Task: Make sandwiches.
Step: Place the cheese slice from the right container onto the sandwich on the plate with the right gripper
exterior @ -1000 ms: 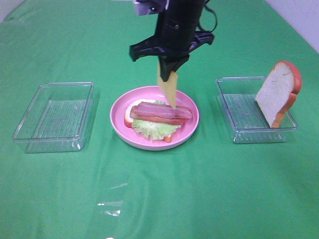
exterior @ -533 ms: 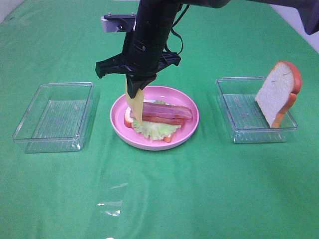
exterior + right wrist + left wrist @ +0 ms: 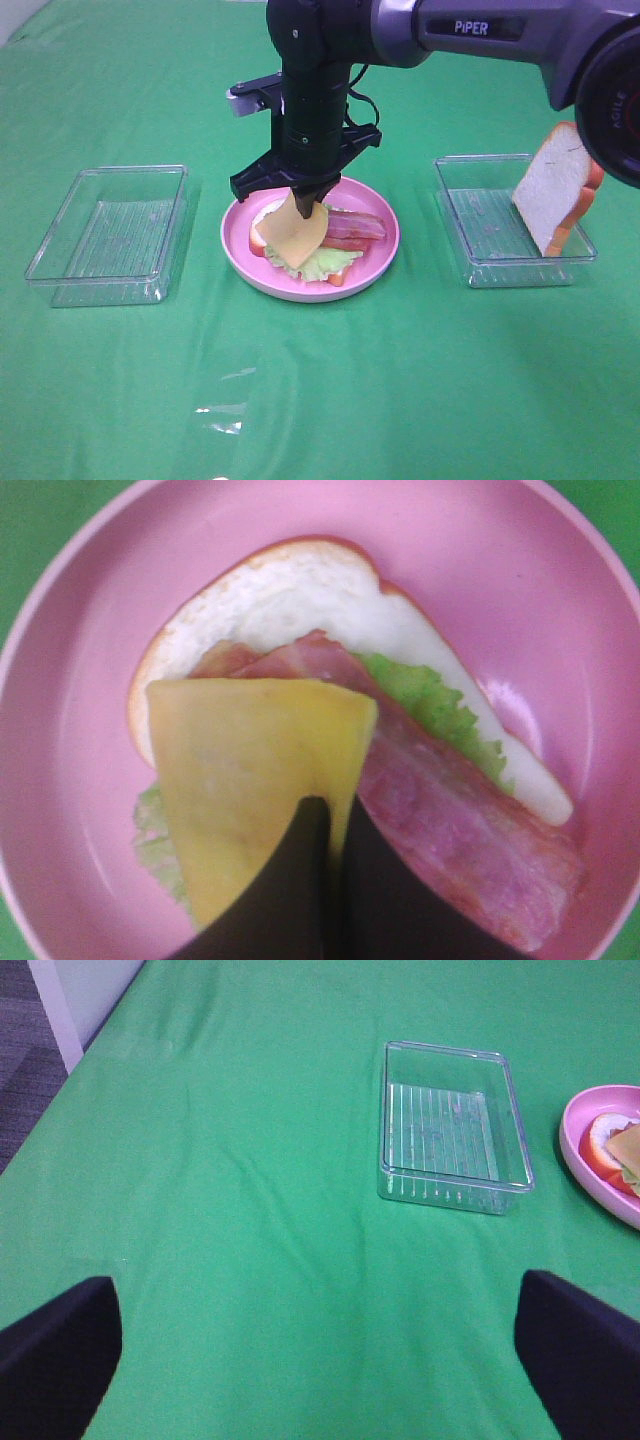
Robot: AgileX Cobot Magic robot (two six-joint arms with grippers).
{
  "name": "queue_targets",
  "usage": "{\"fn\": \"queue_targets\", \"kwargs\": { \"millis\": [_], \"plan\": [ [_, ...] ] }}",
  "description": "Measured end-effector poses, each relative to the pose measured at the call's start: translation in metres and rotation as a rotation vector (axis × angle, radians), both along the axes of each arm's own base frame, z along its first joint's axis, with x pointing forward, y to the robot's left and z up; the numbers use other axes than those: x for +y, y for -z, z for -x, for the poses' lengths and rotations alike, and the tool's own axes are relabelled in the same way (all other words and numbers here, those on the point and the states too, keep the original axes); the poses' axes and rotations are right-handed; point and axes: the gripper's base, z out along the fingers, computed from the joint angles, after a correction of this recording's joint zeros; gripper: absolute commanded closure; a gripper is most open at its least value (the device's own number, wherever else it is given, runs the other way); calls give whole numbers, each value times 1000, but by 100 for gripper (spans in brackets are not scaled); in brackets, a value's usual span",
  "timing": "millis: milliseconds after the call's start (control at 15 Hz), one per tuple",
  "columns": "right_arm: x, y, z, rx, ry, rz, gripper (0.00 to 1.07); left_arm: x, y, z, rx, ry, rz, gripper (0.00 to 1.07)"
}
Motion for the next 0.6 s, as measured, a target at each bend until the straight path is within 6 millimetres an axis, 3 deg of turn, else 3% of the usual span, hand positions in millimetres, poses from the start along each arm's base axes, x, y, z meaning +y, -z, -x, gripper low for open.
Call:
{"fn": "queue_targets", "kwargs": {
  "millis": [133,200,267,400,600],
  "plan": [
    [-2,0,-2,-22,-1,27,106,0,0,0,0,0,0,7],
    [-3,0,-2,-24,-2,29,94,0,0,0,0,0,0,7],
    [-2,0,-2,-23,-2,28,60,0,0,0,0,0,0,7],
    [-3,-1,-2,-25,-4,37,8,0,0,0,0,0,0,7],
    [-7,-6,-1,-27,-7,74,9,0,0,0,0,0,0,7]
  ]
}}
